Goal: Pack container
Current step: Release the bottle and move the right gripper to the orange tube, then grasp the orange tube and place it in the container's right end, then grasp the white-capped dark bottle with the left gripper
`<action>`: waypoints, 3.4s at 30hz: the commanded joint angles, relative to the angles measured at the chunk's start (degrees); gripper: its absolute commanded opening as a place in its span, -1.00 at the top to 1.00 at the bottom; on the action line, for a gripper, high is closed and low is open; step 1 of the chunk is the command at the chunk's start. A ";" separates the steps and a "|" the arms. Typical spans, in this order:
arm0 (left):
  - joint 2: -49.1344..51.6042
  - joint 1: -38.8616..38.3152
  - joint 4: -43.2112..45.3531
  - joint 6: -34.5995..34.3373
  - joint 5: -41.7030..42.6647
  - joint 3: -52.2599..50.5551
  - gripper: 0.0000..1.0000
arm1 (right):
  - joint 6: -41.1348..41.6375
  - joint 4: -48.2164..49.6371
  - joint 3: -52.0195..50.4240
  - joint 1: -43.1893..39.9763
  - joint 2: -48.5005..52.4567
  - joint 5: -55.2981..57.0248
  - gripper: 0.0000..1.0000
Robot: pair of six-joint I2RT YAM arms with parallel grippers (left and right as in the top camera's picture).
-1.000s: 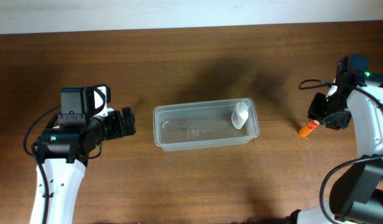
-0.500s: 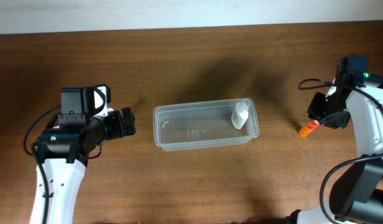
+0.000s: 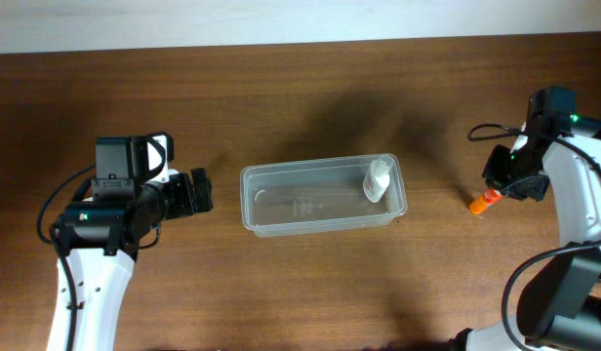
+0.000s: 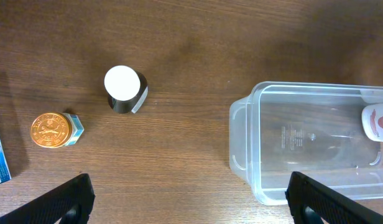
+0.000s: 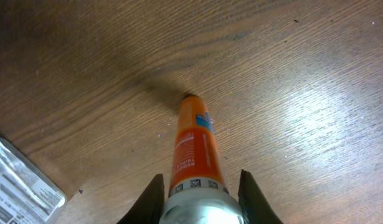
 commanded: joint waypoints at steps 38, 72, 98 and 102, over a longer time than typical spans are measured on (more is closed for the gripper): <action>0.13 -0.17 0.42 -0.44 -3.45 1.20 -0.99 | -5.73 -8.07 5.99 34.45 -4.55 -1.18 0.76; 0.87 -0.17 0.74 -0.52 -4.90 2.40 -0.99 | -2.89 -3.80 16.50 20.35 -12.11 -2.56 -0.97; 33.51 8.20 -0.46 -0.50 -4.66 16.22 -0.44 | -2.91 -7.02 9.22 8.63 -5.73 -6.40 -0.98; 34.36 8.00 -0.48 -0.50 -4.42 16.20 -0.31 | -2.91 -7.02 9.22 8.63 -5.73 -6.38 -0.97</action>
